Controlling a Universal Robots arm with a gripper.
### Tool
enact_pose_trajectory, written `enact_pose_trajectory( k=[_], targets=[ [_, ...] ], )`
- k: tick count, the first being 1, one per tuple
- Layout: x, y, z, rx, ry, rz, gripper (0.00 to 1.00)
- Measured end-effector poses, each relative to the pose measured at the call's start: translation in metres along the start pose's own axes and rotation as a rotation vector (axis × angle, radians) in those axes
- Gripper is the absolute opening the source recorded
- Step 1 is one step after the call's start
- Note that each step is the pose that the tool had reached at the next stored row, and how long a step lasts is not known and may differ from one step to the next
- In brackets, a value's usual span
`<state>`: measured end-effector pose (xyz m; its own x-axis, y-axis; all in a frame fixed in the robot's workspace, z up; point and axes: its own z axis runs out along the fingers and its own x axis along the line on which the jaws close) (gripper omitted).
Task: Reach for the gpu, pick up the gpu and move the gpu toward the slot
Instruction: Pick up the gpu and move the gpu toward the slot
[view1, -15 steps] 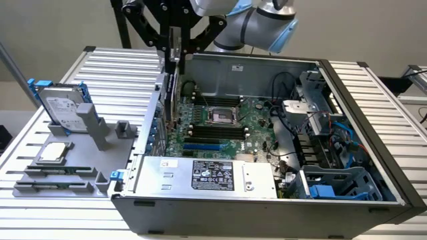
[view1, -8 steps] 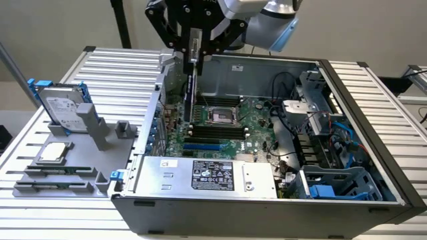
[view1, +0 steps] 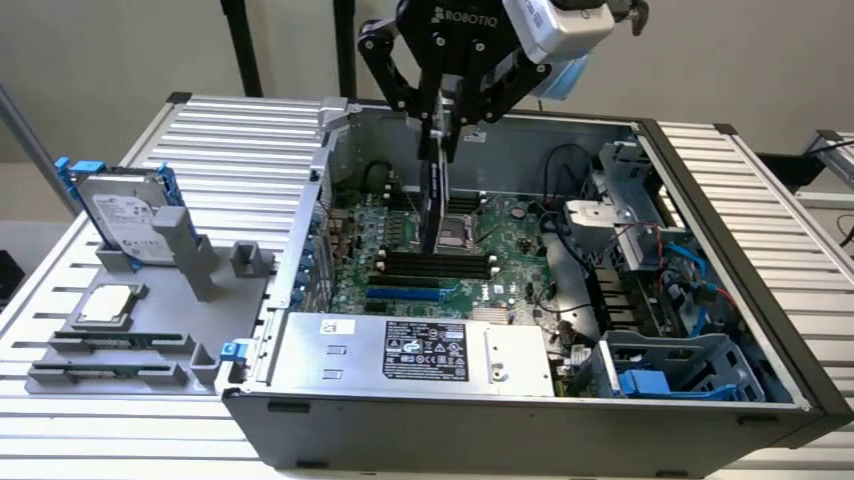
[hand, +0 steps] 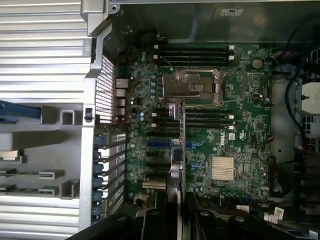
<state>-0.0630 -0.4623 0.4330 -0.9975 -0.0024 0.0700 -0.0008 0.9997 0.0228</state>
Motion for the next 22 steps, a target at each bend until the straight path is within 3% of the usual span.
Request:
enact_pose_trajectory(
  k=[4, 22],
  targets=[
    [-0.0102, 0.0000, 0.0023, -0.0001, 0.0000, 0.000, 0.26],
    [-0.0104, 0.0001, 0.0022, 0.0001, 0.0002, 0.000, 0.26]
  ],
)
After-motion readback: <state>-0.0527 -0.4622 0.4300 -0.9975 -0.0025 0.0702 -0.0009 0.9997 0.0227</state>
